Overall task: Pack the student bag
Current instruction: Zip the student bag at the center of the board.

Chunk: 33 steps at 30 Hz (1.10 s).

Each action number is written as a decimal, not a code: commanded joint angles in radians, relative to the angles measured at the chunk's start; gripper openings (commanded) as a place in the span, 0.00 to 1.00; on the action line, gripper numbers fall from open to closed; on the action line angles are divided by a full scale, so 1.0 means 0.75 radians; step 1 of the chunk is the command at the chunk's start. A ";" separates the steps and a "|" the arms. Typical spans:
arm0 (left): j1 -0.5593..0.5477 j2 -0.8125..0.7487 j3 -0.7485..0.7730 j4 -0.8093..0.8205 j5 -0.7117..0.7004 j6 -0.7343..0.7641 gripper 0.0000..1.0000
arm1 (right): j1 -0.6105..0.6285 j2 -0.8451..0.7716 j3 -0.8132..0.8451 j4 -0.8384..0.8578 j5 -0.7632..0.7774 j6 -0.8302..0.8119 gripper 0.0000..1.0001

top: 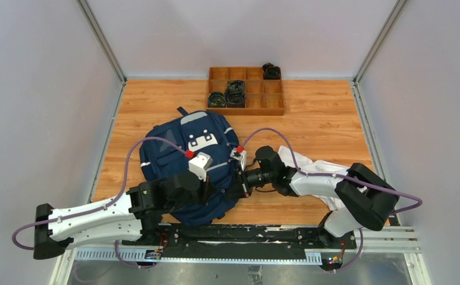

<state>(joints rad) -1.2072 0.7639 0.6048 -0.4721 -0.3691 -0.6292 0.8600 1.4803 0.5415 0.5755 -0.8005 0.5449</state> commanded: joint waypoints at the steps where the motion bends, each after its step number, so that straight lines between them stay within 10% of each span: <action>1: 0.006 -0.149 -0.017 -0.082 -0.042 -0.064 0.00 | -0.039 -0.045 0.012 -0.203 0.148 -0.134 0.00; 17: 0.006 -0.200 -0.036 -0.120 -0.056 -0.092 0.00 | -0.073 -0.076 0.032 -0.290 0.159 -0.187 0.00; 33: 0.006 -0.414 0.120 -0.377 -0.115 -0.086 0.00 | -0.243 0.052 0.244 -0.592 0.585 -0.306 0.00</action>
<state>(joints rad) -1.2076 0.5323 0.5991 -0.7094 -0.3901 -0.6891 0.7128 1.4425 0.6392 0.2005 -0.4675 0.3717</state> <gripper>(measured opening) 0.029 0.036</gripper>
